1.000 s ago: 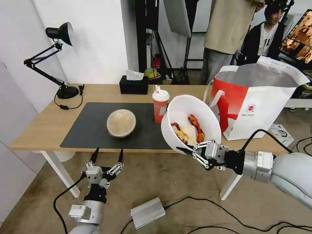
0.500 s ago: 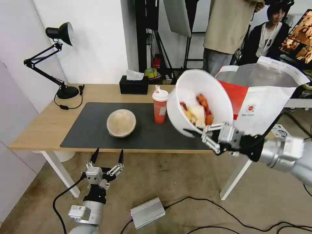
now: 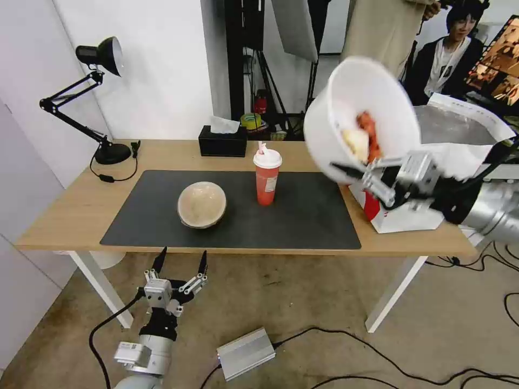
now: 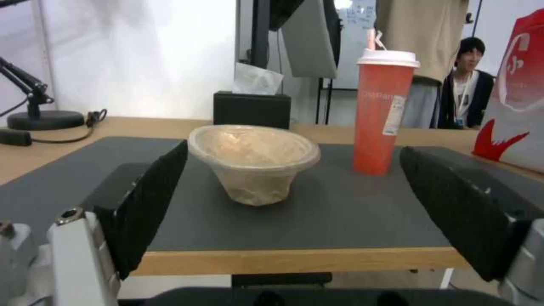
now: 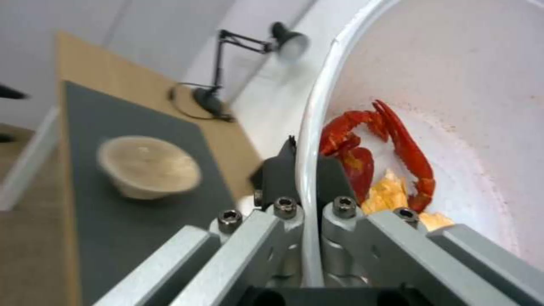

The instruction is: Pick up the trash from the table and place it into the takeout bag.

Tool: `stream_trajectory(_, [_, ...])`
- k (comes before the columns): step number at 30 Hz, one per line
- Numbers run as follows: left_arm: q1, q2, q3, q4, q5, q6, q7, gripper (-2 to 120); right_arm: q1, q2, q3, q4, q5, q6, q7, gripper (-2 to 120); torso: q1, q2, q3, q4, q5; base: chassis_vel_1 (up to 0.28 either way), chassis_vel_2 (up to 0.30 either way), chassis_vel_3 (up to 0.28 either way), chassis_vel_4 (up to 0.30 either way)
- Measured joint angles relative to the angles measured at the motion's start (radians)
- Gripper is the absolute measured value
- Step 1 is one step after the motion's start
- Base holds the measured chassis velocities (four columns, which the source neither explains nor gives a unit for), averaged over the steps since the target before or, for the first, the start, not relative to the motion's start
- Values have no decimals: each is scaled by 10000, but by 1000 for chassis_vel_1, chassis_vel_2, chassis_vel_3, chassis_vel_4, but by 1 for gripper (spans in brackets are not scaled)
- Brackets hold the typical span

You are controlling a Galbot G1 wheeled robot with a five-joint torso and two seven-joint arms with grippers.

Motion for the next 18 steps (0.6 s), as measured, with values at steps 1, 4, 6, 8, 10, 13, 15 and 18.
stream_trajectory(1, [-5, -22, 33, 1, 21, 0, 3, 100, 432, -74, -159, -249, 40, 46, 0, 0, 0, 0, 0, -1, 0, 0, 0, 0, 0])
stream_trajectory(4, [-19, -43, 46, 1, 40, 0, 5, 100, 1176, -171, -607, -621, 66, 113, -3, 0, 0, 0, 0, 0, 0, 0, 0, 0, 0])
stream_trajectory(6, [-32, -56, 48, 1, 65, 5, 6, 100, 1752, -229, -934, -964, 67, 167, -6, 0, 0, 0, 0, 0, 0, 0, 0, 0, 0])
stream_trajectory(8, [-35, -68, 54, 6, 83, 10, 7, 100, 2138, -261, -1123, -1291, 63, 227, -23, 0, 0, 0, 0, 0, 1, 0, 0, 0, 0])
stream_trajectory(10, [-35, -74, 59, 13, 98, 16, 7, 100, 2337, -276, -1194, -1514, 59, 266, -37, 0, 0, 0, 0, 0, 1, 0, 0, 0, 0])
stream_trajectory(13, [-16, -86, 109, 51, 165, 25, 10, 100, 2862, -295, -1419, -2037, 21, 354, -78, 0, 0, 0, 0, 0, 1, 0, 0, 0, 0])
stream_trajectory(15, [1, -89, 154, 79, 212, 27, 12, 100, 3268, -292, -1691, -2431, -101, 430, -100, 0, 0, 0, 0, 0, 0, 0, 0, 0, 0])
stream_trajectory(18, [6, -91, 202, 85, 244, 27, 16, 100, 3573, -253, -1946, -2730, -228, 491, -99, 0, 0, 0, 0, -1, 1, 0, 0, 0, 0])
